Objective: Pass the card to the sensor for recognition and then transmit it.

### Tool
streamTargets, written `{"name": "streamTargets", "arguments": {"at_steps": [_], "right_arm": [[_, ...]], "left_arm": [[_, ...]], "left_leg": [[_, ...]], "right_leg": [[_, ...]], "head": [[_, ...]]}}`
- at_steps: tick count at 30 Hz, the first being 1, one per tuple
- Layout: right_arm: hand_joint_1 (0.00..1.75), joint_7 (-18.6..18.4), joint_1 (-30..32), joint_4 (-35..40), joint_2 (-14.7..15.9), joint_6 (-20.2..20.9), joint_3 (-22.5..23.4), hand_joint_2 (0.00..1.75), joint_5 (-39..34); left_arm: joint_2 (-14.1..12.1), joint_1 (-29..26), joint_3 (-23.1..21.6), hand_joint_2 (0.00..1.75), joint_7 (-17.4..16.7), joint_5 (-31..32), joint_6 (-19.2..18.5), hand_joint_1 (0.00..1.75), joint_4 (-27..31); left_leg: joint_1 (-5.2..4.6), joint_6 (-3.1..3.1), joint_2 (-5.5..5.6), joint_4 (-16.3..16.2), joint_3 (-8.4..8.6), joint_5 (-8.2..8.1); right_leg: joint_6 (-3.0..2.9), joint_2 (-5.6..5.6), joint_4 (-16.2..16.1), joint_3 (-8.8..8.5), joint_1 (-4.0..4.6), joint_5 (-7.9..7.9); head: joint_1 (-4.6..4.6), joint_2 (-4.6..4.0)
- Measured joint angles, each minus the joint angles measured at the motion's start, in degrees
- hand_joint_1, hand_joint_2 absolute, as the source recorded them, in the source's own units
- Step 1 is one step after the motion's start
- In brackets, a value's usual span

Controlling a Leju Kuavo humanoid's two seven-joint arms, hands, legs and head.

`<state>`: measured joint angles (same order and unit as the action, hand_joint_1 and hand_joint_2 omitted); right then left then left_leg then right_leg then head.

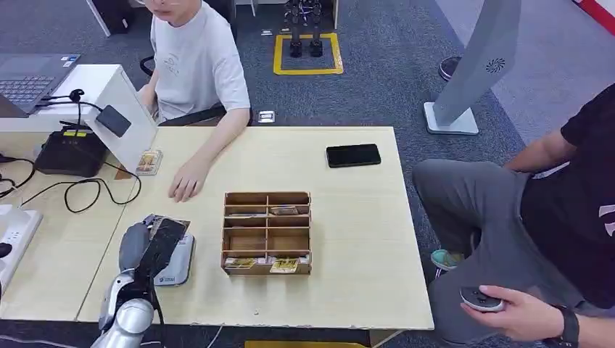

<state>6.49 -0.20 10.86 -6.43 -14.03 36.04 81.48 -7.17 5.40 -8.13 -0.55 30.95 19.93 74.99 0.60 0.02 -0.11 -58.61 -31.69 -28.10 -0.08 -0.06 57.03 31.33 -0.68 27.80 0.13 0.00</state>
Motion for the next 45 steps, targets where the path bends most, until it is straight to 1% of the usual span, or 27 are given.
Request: {"name": "streamTargets", "arguments": {"at_steps": [7,20,24,29,31,33,35,36,39,43,44,45], "right_arm": [[0.00,0.15,0.04,-0.04,0.00,-0.24,0.00,0.00,-0.50],[0.00,0.15,0.03,-0.07,0.02,-0.26,0.00,0.00,-0.52],[0.00,0.15,0.03,-0.07,0.02,-0.26,0.00,0.00,-0.66],[0.00,0.00,0.01,-0.07,0.00,-0.24,0.00,0.00,-0.61],[0.00,-0.02,-0.03,-0.07,0.02,-0.24,0.00,0.00,-0.52],[0.00,-0.02,-0.06,-0.07,0.00,-0.24,0.00,0.00,-0.41],[0.00,-0.02,-0.11,-0.07,0.02,-0.22,0.00,0.00,-0.11],[0.00,-0.02,-0.16,-0.07,0.02,-0.22,0.00,0.00,-0.02],[0.00,-0.02,-0.37,-0.07,0.00,-0.22,0.00,0.00,0.02],[0.00,0.02,-0.44,-0.07,0.02,-0.22,0.00,0.00,-0.07],[0.00,0.11,-0.46,-0.07,0.02,-0.22,0.00,0.00,-0.13],[0.00,0.17,-0.45,-0.07,0.02,-0.22,0.00,0.00,-0.13]], "left_arm": [[0.04,-2.14,1.90,1.75,0.92,-2.34,-0.98,1.75,-1.16],[0.26,-3.14,2.88,1.75,1.42,-1.85,-1.44,1.75,-1.94],[0.55,-3.30,2.88,1.75,0.50,1.86,-0.78,1.75,-2.38],[1.27,-2.94,2.86,1.75,-0.65,7.27,1.94,1.75,-4.50],[1.40,-2.51,2.80,1.75,-1.95,11.73,4.31,1.75,-5.84],[1.40,-1.96,2.23,1.75,-4.80,20.70,8.56,1.75,-8.08],[1.46,-1.32,2.08,1.75,-6.06,25.65,10.43,1.75,-10.26],[1.68,-0.80,2.05,1.75,-6.19,27.05,11.19,1.75,-11.92],[2.14,0.48,2.05,1.75,-6.14,28.33,12.46,1.75,-16.22],[2.56,1.60,2.05,1.75,-5.66,29.16,13.33,1.75,-19.72],[2.58,1.88,2.05,1.75,-5.22,28.90,13.29,1.75,-20.37],[2.67,1.99,2.08,1.75,-3.93,27.93,12.96,1.75,-20.66]], "left_leg": [[0.01,0.00,-0.01,0.00,0.00,0.00],[0.00,0.03,0.02,0.00,0.01,0.05],[0.00,0.04,0.02,0.00,0.02,0.06],[0.00,0.04,0.02,0.00,0.02,0.05],[0.00,0.04,0.02,0.00,0.03,0.05],[0.00,0.04,0.02,0.00,0.04,0.06],[0.00,0.04,0.02,0.00,0.06,0.06],[0.00,0.04,0.02,0.00,0.07,0.06],[-0.01,0.05,0.03,0.00,0.10,0.06],[-0.01,0.04,0.11,0.01,0.15,0.07],[-0.01,0.04,0.11,0.02,0.17,0.07],[-0.01,0.05,0.11,0.02,0.20,0.07]], "right_leg": [[0.00,-0.01,0.00,0.01,0.00,0.00],[0.00,0.03,0.01,-0.03,0.00,-0.01],[0.00,0.03,0.01,-0.03,0.00,-0.01],[0.00,0.02,0.01,-0.03,0.00,0.00],[0.00,0.02,0.01,-0.03,0.00,0.00],[0.00,0.02,0.01,-0.04,0.00,-0.01],[-0.01,0.03,0.01,-0.06,0.00,-0.01],[-0.01,0.04,0.02,-0.07,0.00,-0.01],[-0.01,0.05,0.03,-0.12,0.00,-0.01],[-0.01,0.18,0.03,-0.21,-0.01,0.00],[-0.01,0.18,0.03,-0.24,-0.01,0.00],[-0.02,0.18,0.03,-0.27,-0.01,0.00]], "head": [[-0.02,0.00],[0.00,0.00],[0.00,0.00],[-0.02,0.00],[0.00,0.00],[0.00,0.00],[-0.02,0.00],[0.00,0.00],[0.00,0.00],[-0.02,0.02],[0.00,0.00],[0.00,0.00]]}}
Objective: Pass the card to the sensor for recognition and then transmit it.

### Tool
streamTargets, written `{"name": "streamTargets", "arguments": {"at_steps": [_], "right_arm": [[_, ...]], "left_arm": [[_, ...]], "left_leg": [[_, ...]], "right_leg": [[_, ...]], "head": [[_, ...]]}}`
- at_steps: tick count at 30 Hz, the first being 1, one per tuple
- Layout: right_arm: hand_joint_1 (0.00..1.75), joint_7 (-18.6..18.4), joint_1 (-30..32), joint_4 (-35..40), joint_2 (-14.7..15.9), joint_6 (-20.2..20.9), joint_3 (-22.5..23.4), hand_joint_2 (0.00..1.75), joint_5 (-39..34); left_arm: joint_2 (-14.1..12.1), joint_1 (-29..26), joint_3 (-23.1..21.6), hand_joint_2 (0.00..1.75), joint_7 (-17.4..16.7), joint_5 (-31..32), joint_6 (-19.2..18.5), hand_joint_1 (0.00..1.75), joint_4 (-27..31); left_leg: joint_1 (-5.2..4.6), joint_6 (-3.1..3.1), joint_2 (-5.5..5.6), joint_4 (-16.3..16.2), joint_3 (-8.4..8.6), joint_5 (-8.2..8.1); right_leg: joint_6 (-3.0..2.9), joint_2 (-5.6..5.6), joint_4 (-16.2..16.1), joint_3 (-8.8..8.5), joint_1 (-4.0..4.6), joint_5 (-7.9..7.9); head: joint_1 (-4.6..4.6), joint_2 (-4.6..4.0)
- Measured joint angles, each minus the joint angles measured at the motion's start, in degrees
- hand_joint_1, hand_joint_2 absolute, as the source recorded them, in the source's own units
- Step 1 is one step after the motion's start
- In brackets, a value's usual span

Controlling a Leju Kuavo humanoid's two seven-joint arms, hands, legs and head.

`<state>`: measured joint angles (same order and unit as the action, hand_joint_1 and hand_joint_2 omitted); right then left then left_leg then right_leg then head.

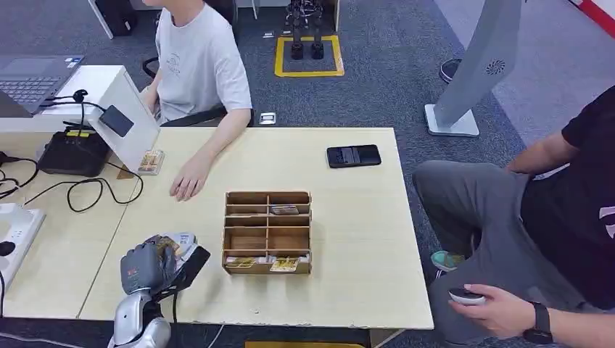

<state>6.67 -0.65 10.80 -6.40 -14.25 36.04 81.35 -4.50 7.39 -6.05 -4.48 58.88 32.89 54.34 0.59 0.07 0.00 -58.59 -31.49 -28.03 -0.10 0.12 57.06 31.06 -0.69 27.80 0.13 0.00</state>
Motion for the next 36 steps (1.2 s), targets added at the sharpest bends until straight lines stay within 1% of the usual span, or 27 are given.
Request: {"name": "streamTargets", "arguments": {"at_steps": [5,8,11,13,16,17,19,22,24,26,29,32,34,36], "right_arm": [[0.00,0.17,0.03,0.00,0.00,-0.02,0.00,0.00,-0.18],[0.00,0.35,0.06,-0.02,0.00,-0.04,0.00,0.00,-0.48],[0.00,0.46,0.08,-0.02,0.00,-0.07,0.00,0.00,-0.63],[0.00,0.59,0.10,-0.02,0.00,-0.13,0.00,0.00,-0.85],[0.00,1.18,0.12,-0.04,0.00,-0.81,0.00,0.00,-0.90],[0.00,1.25,0.10,-0.09,0.00,-1.01,0.00,0.00,-0.90],[0.00,1.35,0.11,-0.11,0.00,-1.16,0.00,0.00,-0.85],[0.00,1.22,0.07,-0.17,0.00,-1.16,-0.20,0.00,-0.52],[0.00,1.03,0.01,-0.17,0.00,-1.07,-0.39,0.00,-0.35],[0.00,0.90,-0.25,-0.17,0.00,-0.94,-0.68,0.00,-0.22],[0.00,0.48,-0.68,-0.17,0.00,-0.46,-1.20,0.00,0.20],[0.00,0.33,-1.20,-0.17,-0.02,0.42,-1.51,0.00,0.26],[0.00,0.15,-1.47,-0.13,0.00,1.33,-1.90,0.00,0.33],[0.00,0.13,-1.75,-0.07,0.00,2.07,-2.34,0.00,0.46]], "left_arm": [[0.68,-0.02,0.13,1.75,6.32,-7.63,-1.92,1.75,-0.20],[1.38,-0.32,0.17,1.75,10.69,-16.18,-5.80,1.75,1.98],[1.92,-0.95,0.22,1.75,13.02,-21.66,-8.22,1.75,4.46],[2.47,-1.58,0.24,1.75,15.80,-28.60,-10.78,1.75,6.80],[3.48,-2.88,1.14,1.75,19.89,-49.36,-19.84,1.75,11.75],[3.78,-3.33,1.36,1.75,20.76,-54.79,-21.71,1.75,13.39],[4.42,-3.58,1.73,1.75,21.85,-63.12,-22.40,1.75,16.97],[4.59,-2.95,2.78,1.75,22.81,-68.76,-22.01,1.75,20.90],[4.59,-1.75,3.59,1.75,24.04,-70.29,-20.21,1.75,22.78],[4.55,-0.06,4.61,1.75,25.15,-70.27,-18.06,1.75,24.08],[3.82,2.47,5.31,1.75,26.47,-67.75,-15.03,1.75,24.90],[2.56,4.09,5.46,1.75,27.89,-62.56,-11.80,1.75,24.96],[1.53,4.83,5.42,1.75,29.42,-54.38,-7.60,1.75,24.76],[0.46,5.62,5.22,1.75,30.11,-46.48,-3.82,1.75,24.25]], "left_leg": [[0.00,0.02,0.03,0.01,0.05,0.02],[0.00,0.00,0.05,0.01,0.06,0.05],[0.00,0.00,0.05,0.00,0.05,0.09],[0.00,-0.01,0.05,0.00,0.04,0.10],[0.00,-0.03,0.07,0.00,-0.05,0.15],[0.00,-0.02,0.05,0.00,-0.12,0.16],[0.01,-0.01,0.03,0.00,-0.27,0.22],[0.01,0.00,0.01,0.00,-0.29,0.22],[0.03,0.04,0.04,0.00,-0.31,0.25],[0.05,0.06,0.04,0.00,-0.31,0.26],[0.05,0.06,0.03,0.00,-0.31,0.27],[0.04,0.07,0.01,0.00,-0.29,0.27],[0.05,0.07,-0.01,0.00,-0.30,0.27],[0.04,0.07,-0.02,0.00,-0.30,0.27]], "right_leg": [[0.00,0.03,0.01,-0.04,0.00,0.00],[0.00,0.06,0.01,-0.06,0.00,-0.01],[0.00,0.06,0.01,-0.04,0.00,-0.02],[0.00,0.06,0.01,-0.02,0.00,-0.02],[-0.02,0.08,0.01,0.08,0.00,-0.05],[-0.03,0.05,0.01,0.16,0.01,-0.09],[-0.12,0.03,0.01,0.31,0.01,-0.17],[-0.14,0.00,0.01,0.38,0.01,-0.19],[-0.14,0.02,0.01,0.38,0.01,-0.19],[-0.14,0.02,0.03,0.38,0.02,-0.19],[-0.15,0.02,0.09,0.39,0.02,-0.19],[-0.15,0.00,0.13,0.40,0.02,-0.19],[-0.15,-0.04,0.13,0.44,0.02,-0.19],[-0.15,-0.05,0.13,0.46,0.02,-0.19]], "head": [[0.00,0.00],[0.00,0.00],[-0.02,0.00],[0.00,0.00],[-0.02,0.02],[0.00,0.00],[-0.02,0.00],[-0.02,0.00],[0.00,0.00],[-0.02,0.00],[-0.02,0.00],[0.00,0.00],[-0.02,0.00],[0.00,0.00]]}}
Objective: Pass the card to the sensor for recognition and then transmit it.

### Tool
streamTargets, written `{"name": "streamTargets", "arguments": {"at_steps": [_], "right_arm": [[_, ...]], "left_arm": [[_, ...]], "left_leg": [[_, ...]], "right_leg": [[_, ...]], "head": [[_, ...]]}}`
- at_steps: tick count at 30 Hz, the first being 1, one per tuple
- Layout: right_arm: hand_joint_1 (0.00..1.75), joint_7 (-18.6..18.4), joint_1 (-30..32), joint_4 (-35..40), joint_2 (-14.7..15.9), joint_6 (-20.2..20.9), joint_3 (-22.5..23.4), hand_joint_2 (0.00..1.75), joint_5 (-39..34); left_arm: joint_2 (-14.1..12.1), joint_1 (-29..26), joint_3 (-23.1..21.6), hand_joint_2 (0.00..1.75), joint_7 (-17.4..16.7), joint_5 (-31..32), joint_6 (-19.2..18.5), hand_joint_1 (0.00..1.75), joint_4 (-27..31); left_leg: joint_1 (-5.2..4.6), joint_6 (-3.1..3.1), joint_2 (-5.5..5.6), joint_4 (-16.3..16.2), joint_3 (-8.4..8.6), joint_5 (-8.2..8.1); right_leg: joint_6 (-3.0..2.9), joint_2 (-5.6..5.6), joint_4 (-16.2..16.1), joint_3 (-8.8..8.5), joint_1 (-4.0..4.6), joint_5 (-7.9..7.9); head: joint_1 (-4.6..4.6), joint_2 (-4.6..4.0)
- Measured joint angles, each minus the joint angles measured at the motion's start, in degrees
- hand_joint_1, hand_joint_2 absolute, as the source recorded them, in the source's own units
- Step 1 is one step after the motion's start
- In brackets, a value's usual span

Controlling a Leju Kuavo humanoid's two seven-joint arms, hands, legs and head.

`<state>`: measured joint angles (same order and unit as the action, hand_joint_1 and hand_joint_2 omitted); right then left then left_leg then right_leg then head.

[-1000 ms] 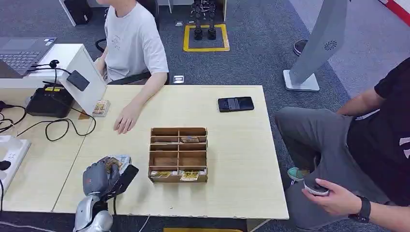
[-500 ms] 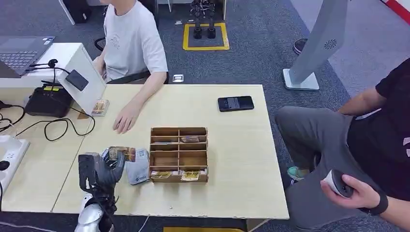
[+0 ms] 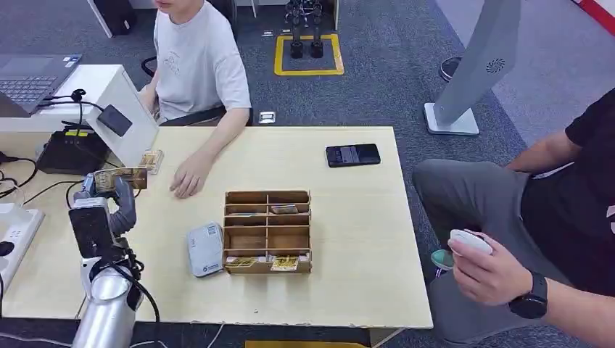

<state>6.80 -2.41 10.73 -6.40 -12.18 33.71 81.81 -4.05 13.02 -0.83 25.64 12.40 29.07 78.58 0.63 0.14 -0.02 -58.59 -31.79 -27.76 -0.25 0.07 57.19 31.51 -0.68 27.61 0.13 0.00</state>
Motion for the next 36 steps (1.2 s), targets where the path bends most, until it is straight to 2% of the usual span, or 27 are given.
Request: {"name": "streamTargets", "arguments": {"at_steps": [3,5,11,14,23,24,28,31,36], "right_arm": [[0.00,0.02,-0.54,0.17,0.00,1.01,-0.77,0.00,0.24],[0.00,0.02,-0.84,0.35,0.00,1.34,-1.38,0.00,0.39],[0.00,0.18,-1.22,0.63,0.00,1.38,-2.28,0.00,0.18],[0.00,0.20,-1.21,0.70,0.02,1.40,-2.71,0.00,-0.11],[0.00,0.02,-1.18,0.92,0.13,1.30,-3.28,0.00,-0.31],[0.00,0.00,-1.17,0.92,0.13,1.27,-3.28,0.00,-0.31],[0.00,-0.15,-1.16,0.92,0.17,1.14,-3.59,0.00,-0.70],[0.00,-0.35,-1.12,0.92,0.17,0.88,-3.70,0.00,-1.35],[0.00,-0.81,-0.80,0.92,0.17,0.09,-3.72,0.00,-2.21]], "left_arm": [[-2.25,1.49,-1.27,1.75,-0.18,14.44,6.72,1.75,-2.30],[-3.69,2.50,-2.06,1.75,-0.83,22.04,9.53,1.75,-4.36],[-4.39,4.41,-1.16,1.75,-1.16,41.43,10.44,1.75,-7.79],[-4.35,5.58,-0.18,1.75,-1.22,43.71,10.49,1.75,-9.51],[-4.17,6.80,0.61,1.75,-1.29,40.93,10.51,1.75,-12.38],[-4.15,6.80,0.61,1.75,-1.29,40.47,10.51,0.00,-12.46],[-4.22,6.83,0.52,1.75,-2.52,35.35,9.94,0.00,-12.81],[-4.22,6.90,-0.22,1.75,-4.98,27.54,6.98,0.00,-12.81],[-4.19,7.07,-1.62,1.75,-9.60,23.22,2.40,0.00,-12.24]], "left_leg": [[0.00,0.00,0.00,0.00,0.00,0.00],[0.00,0.00,-0.01,0.00,0.00,0.00],[-0.01,0.03,-0.02,0.00,-0.02,0.02],[-0.01,0.03,-0.03,0.00,-0.04,0.02],[0.00,0.03,-0.04,0.00,-0.04,0.02],[0.00,0.03,-0.04,0.00,-0.04,0.02],[0.00,0.03,-0.05,0.00,-0.04,0.02],[0.00,0.03,-0.05,0.00,-0.03,0.02],[0.00,0.03,-0.06,0.00,-0.04,0.02]], "right_leg": [[0.00,0.00,0.00,0.02,0.00,0.00],[0.00,-0.02,0.00,0.02,0.00,0.00],[-0.01,-0.03,0.01,0.03,0.00,-0.01],[-0.06,-0.04,0.01,0.07,0.00,-0.04],[-0.06,-0.05,0.01,0.09,0.00,-0.04],[-0.06,-0.05,0.01,0.09,0.00,-0.04],[-0.06,-0.09,0.01,0.10,0.00,-0.04],[-0.06,-0.09,0.01,0.11,0.00,-0.04],[-0.07,-0.10,0.01,0.11,0.00,-0.05]], "head": [[-0.02,0.00],[0.00,0.00],[-0.02,0.00],[0.00,0.00],[0.00,0.00],[-0.02,0.00],[0.00,0.00],[-0.02,0.00],[0.00,0.00]]}}
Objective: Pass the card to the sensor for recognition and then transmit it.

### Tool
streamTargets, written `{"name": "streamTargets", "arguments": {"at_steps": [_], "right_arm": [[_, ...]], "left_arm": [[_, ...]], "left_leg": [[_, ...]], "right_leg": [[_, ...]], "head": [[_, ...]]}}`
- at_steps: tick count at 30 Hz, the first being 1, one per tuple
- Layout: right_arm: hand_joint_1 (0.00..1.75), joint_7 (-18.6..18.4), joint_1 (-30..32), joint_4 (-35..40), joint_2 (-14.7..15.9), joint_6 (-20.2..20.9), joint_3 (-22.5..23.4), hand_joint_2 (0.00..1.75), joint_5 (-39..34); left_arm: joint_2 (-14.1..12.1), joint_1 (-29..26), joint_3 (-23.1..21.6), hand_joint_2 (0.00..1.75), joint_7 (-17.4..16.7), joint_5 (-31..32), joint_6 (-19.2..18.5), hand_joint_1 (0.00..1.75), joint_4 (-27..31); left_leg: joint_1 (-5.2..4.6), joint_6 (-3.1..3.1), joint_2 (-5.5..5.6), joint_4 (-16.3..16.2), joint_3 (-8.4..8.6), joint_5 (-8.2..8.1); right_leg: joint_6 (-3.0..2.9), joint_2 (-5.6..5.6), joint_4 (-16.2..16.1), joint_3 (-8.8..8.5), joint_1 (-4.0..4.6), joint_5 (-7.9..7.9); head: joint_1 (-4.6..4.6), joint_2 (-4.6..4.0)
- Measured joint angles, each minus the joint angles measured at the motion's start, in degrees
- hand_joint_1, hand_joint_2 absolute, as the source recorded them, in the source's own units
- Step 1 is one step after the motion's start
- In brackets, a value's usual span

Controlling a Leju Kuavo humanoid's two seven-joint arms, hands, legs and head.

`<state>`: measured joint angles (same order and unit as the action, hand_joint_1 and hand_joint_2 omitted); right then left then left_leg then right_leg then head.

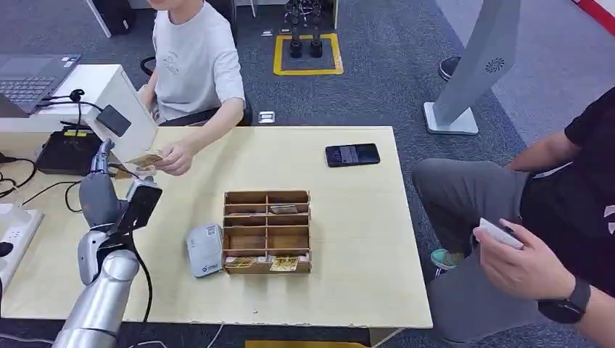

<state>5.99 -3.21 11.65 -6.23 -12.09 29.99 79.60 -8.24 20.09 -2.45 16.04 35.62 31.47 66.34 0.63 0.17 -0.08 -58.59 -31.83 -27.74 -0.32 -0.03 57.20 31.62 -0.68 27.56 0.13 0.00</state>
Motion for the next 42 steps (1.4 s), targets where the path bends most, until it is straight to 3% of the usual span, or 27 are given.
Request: {"name": "streamTargets", "arguments": {"at_steps": [6,10,12,15,21,25,27,29,35,42], "right_arm": [[0.00,0.13,0.86,0.00,0.00,-0.61,0.02,0.00,-1.48],[0.00,0.68,1.80,0.00,0.07,-1.09,0.02,0.00,-2.76],[0.00,0.92,2.32,0.00,0.20,-1.20,0.02,0.00,-3.43],[0.00,1.03,3.00,-0.02,0.42,-1.18,0.09,0.00,-3.96],[0.00,0.66,3.69,0.00,0.81,-1.16,0.50,0.00,-4.13],[0.00,0.59,3.91,0.02,0.90,-0.98,0.61,0.00,-4.44],[0.00,0.42,3.96,0.04,0.92,-0.81,0.61,0.00,-4.24],[0.00,0.15,3.95,0.18,0.96,-0.72,0.61,0.00,-4.02],[0.00,-0.04,3.92,0.44,1.05,-0.46,0.61,0.00,-3.85],[0.00,-0.20,3.87,0.55,1.05,-0.46,0.61,0.00,-3.19]], "left_arm": [[-0.52,-1.33,-2.42,1.75,-1.09,-8.32,-10.35,0.00,5.15],[-2.68,-5.59,-5.70,1.75,0.40,-10.60,-18.98,0.00,13.14],[-3.76,-8.64,-7.30,1.75,1.19,-13.99,-25.05,0.00,17.89],[-5.47,-13.17,-10.04,1.75,2.04,-13.50,-27.91,0.00,24.88],[-7.89,-18.39,-14.81,1.75,4.98,-11.37,-27.91,0.00,34.11],[-8.68,-19.94,-17.92,1.75,5.55,-4.33,-24.91,0.00,36.92],[-9.23,-20.14,-19.65,1.75,5.25,4.44,-19.99,0.00,37.05],[-9.81,-20.17,-21.49,1.75,4.85,9.10,-16.86,0.00,37.02],[-10.08,-20.29,-26.72,1.75,3.22,12.29,-14.07,0.00,36.30],[-9.64,-20.30,-31.80,1.75,-1.16,17.93,-10.22,0.00,31.95]], "left_leg": [[0.00,0.00,0.01,0.00,-0.05,0.00],[0.00,0.00,-0.03,0.00,-0.10,-0.01],[0.00,0.00,-0.03,0.00,-0.14,-0.03],[0.00,0.00,-0.05,0.01,-0.21,-0.05],[0.00,0.00,-0.04,0.00,-0.26,-0.05],[0.00,-0.01,-0.03,0.00,-0.25,-0.04],[0.00,-0.02,-0.03,0.00,-0.25,-0.03],[0.00,-0.02,-0.03,0.00,-0.25,-0.03],[0.00,-0.02,-0.03,0.00,-0.25,-0.03],[0.00,-0.02,-0.03,0.00,-0.26,-0.04]], "right_leg": [[0.00,0.00,0.00,0.01,0.00,0.00],[-0.01,-0.04,0.00,0.08,0.00,0.02],[-0.01,-0.05,0.00,0.12,0.00,0.03],[-0.01,-0.06,0.00,0.21,0.00,0.03],[-0.01,-0.04,0.00,0.25,0.00,0.03],[-0.01,-0.03,0.00,0.23,0.00,0.02],[-0.01,-0.03,0.00,0.23,0.00,0.01],[-0.01,-0.03,0.00,0.23,0.00,0.01],[-0.01,-0.03,0.00,0.24,0.00,0.01],[-0.01,-0.03,0.00,0.24,0.00,0.02]], "head": [[0.00,0.00],[-0.02,0.00],[-0.02,0.00],[0.00,0.00],[0.00,0.00],[0.00,0.00],[0.00,0.00],[0.00,0.00],[0.00,0.00],[-0.02,0.02]]}}
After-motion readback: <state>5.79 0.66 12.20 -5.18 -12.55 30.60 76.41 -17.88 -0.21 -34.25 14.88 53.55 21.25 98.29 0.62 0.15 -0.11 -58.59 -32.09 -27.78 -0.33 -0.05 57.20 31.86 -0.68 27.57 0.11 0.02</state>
